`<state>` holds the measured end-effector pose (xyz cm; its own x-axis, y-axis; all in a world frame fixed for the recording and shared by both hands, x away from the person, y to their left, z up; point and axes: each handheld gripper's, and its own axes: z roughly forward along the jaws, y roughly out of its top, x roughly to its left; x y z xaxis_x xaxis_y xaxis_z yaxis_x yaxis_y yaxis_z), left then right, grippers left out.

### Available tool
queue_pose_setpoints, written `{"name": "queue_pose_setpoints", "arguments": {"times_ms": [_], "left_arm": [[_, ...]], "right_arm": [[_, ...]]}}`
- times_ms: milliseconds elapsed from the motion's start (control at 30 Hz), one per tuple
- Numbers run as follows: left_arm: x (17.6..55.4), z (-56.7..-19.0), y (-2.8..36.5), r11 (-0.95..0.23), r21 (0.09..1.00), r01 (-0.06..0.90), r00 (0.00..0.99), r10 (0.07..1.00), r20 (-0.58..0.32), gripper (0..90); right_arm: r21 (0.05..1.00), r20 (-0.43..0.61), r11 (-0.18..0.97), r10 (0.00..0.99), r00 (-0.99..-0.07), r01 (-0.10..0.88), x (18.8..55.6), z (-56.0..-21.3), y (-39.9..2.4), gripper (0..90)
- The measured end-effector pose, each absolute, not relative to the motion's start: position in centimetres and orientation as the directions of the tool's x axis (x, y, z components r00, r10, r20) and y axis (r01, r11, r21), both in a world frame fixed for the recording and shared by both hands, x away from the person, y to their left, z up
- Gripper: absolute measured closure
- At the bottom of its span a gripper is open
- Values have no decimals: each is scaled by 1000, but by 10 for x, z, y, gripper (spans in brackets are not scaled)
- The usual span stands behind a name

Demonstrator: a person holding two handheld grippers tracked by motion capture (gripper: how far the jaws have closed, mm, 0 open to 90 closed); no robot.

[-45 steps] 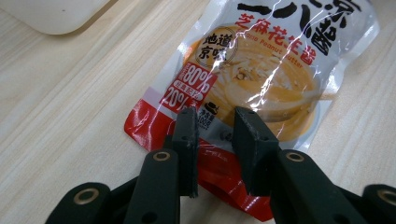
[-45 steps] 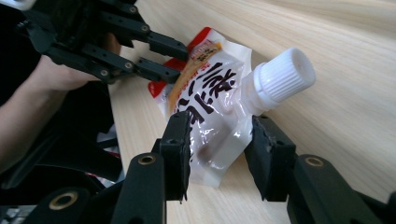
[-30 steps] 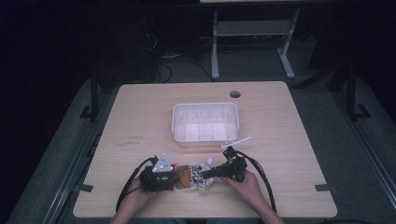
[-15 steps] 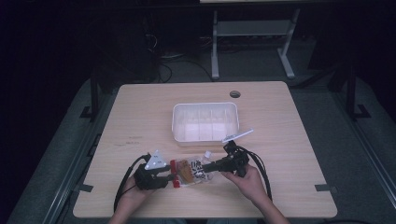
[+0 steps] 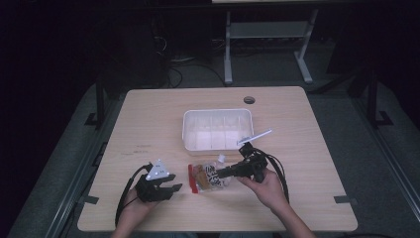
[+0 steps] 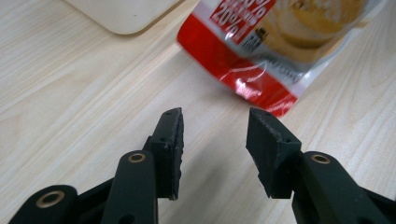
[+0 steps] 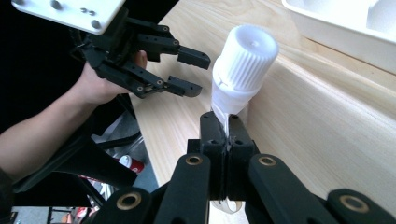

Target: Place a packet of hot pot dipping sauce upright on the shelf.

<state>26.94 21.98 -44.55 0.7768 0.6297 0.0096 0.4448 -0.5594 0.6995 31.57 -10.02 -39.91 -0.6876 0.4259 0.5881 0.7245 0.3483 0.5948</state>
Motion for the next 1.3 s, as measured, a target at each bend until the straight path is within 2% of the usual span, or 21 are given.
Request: {"name": "queue_pose_setpoints", "arguments": {"times_ms": [600, 867, 1000, 1300], "left_arm": [[271, -444, 237, -533, 704, 470, 733, 679, 25, 513], [273, -442, 249, -513, 713, 478, 704, 709, 38, 470], [272, -441, 255, -500, 718, 484, 692, 721, 36, 417], [272, -440, 260, -485, 726, 487, 678, 734, 36, 390]], "right_arm": [[582, 574, 348, 465, -674, 735, 326, -343, -117, 891], [580, 556, 347, 493, -670, 737, 333, -318, -122, 891], [586, 541, 346, 507, -672, 733, 338, -306, -124, 891], [589, 519, 349, 528, -672, 729, 350, -289, -121, 891]]}}
